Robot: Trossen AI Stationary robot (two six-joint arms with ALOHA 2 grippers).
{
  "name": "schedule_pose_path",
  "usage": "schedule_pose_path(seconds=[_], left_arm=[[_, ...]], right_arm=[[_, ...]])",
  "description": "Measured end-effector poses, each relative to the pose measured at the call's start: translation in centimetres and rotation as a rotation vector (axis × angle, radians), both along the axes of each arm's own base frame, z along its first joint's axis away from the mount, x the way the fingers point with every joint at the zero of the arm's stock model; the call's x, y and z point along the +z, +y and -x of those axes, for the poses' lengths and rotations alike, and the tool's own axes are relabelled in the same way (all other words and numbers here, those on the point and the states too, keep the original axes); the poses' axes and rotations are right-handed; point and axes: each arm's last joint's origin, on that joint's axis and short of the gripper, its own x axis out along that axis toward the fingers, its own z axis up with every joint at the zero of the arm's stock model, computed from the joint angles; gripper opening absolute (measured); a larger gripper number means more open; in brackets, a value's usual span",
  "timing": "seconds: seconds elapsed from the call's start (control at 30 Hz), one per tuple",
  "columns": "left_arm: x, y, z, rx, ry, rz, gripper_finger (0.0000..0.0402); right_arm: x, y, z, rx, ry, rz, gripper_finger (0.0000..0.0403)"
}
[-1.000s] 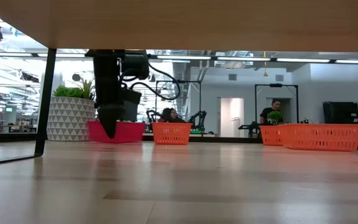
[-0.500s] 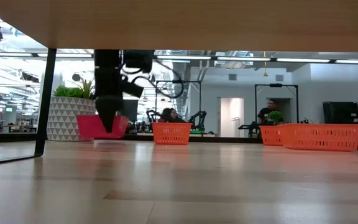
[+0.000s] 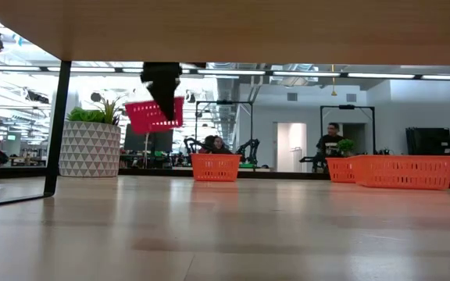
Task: Stack baskets on shelf by color
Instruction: Stack the red bin on the top of the red bins on the shelf
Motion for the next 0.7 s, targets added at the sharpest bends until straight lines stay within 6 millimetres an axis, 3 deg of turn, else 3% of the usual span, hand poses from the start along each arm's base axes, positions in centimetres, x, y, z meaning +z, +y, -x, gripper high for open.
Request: schedule_pose_path(seconds=[0.23, 0.33, 0.7], left_arm=[[3.0, -3.7, -1.2, -0.181, -0.030, -0.111, 0.0000], [3.8, -5.5, -1.5, -0.320, -0.023, -0.183, 0.0000], [4.7, -10.2, -1.9, -0.638, 0.033, -0.453, 0.0000]], right_arm=[[0.6, -2.3, 1.6, -0.097, 0.020, 0.085, 0.0124], [0.6, -3.2, 1.6, -0.057, 0.034, 0.147, 0.0124], [0.3, -3.2, 1.3, 0.101, 0.073, 0.282, 0.0132]])
